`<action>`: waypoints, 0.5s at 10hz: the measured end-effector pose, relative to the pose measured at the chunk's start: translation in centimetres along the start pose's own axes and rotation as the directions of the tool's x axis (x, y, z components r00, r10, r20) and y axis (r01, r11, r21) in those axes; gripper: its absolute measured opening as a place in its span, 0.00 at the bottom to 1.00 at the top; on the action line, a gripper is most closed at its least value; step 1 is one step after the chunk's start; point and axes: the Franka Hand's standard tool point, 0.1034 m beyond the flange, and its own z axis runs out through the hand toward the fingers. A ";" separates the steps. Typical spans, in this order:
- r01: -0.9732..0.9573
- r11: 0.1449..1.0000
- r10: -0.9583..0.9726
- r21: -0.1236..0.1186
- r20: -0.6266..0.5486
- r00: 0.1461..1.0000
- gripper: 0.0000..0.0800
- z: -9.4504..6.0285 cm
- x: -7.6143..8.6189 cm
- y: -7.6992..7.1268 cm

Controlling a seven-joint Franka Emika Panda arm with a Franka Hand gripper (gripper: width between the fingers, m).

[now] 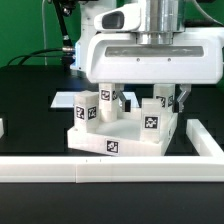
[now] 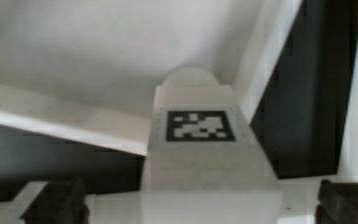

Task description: Assemble square table

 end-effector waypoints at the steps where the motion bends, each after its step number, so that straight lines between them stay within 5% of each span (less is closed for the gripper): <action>1: 0.017 1.000 -0.017 -0.006 0.000 1.000 0.81 0.0 0.0 -0.1; 3: 0.020 1.000 -0.020 -0.008 -0.001 1.000 0.81 0.0 0.0 -0.1; 5: 0.014 1.000 -0.014 -0.008 -0.001 1.000 0.49 0.0 0.0 0.0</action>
Offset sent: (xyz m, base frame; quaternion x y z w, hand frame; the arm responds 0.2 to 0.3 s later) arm 0.0000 0.0000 0.0000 0.0000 0.0000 0.0000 1.0000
